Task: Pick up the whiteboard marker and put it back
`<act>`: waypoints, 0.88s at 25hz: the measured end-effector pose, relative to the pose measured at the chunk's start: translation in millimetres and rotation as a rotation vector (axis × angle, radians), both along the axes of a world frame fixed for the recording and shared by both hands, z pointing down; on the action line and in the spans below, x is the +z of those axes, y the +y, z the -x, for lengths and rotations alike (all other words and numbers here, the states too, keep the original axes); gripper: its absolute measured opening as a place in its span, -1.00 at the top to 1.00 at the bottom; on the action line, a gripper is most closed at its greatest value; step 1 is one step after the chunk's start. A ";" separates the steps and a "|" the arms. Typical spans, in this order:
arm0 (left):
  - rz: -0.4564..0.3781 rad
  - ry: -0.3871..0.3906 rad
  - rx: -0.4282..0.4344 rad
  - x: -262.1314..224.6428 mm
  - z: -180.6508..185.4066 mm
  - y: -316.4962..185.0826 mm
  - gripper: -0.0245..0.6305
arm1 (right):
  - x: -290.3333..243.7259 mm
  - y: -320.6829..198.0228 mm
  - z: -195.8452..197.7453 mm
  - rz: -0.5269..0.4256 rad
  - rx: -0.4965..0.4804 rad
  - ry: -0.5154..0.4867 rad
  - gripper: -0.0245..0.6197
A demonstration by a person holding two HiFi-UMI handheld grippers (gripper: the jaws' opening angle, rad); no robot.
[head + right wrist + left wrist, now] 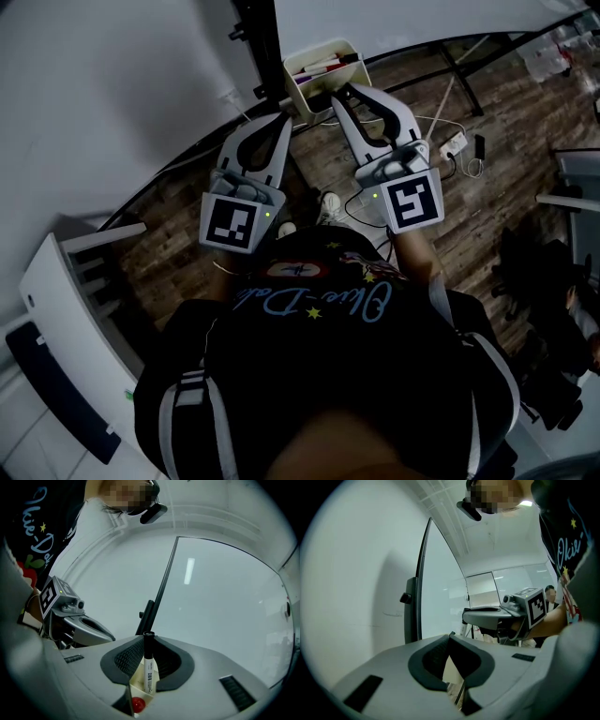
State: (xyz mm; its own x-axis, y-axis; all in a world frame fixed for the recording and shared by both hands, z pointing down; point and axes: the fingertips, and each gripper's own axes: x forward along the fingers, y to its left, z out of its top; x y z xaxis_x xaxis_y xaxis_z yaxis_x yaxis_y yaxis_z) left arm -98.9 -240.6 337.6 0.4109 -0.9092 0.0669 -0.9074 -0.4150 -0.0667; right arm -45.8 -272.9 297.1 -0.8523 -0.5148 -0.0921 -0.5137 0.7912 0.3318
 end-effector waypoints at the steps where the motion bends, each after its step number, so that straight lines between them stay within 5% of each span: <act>1: -0.001 0.001 0.000 -0.4 -0.4 -0.9 0.93 | -2.4 -0.2 -1.4 0.000 0.002 -0.004 0.70; 22: -0.023 -0.013 0.038 -10.1 -7.0 -7.8 0.93 | -33.5 5.5 -11.2 0.019 -0.013 -0.073 0.70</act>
State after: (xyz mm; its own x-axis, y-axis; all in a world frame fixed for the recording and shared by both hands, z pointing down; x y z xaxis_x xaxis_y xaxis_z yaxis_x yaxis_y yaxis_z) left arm -91.9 -248.3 327.5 0.4444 -0.8943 0.0520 -0.8900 -0.4474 -0.0880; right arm -34.6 -267.4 263.6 -0.8503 -0.5061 -0.1447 -0.5258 0.8036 0.2788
